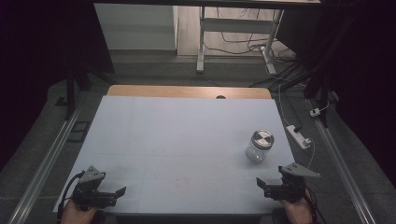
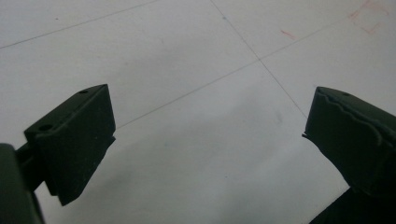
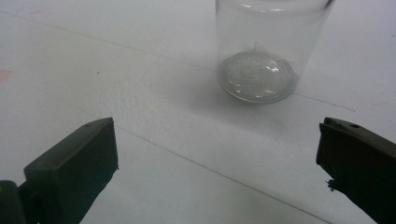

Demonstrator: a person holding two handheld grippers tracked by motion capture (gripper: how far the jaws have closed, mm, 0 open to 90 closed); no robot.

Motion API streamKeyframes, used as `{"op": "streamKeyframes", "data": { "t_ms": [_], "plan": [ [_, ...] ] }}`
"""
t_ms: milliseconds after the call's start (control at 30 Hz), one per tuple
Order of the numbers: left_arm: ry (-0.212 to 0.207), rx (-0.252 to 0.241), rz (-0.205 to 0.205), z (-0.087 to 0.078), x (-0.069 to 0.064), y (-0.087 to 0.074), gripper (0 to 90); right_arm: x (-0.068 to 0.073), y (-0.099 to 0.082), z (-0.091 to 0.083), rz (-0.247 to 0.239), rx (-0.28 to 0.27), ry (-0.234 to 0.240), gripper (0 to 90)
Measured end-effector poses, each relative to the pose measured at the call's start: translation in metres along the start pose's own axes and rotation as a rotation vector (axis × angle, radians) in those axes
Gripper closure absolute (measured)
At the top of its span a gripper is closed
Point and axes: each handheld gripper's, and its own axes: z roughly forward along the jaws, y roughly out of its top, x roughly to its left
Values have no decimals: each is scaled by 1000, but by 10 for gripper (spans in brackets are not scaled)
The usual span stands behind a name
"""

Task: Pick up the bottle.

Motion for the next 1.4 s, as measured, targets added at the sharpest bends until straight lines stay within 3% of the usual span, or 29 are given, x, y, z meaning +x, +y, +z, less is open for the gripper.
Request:
{"op": "streamKeyframes", "data": {
  "t_ms": [167,500,867,1033,1400],
  "plan": [
    [-12,1,8,0,0,0,26,-3,0,1,15,4,31,0],
    [-34,3,24,0,0,0,26,-3,1,2,18,22,47,0],
    [-41,-6,13,0,1,-1,23,-4,2,3,24,29,72,0],
    [-45,-11,3,-1,2,-1,23,-3,4,3,37,8,96,0],
    [-58,-21,-12,-1,5,-1,22,-3,10,4,26,-17,82,0]
  ]
}}
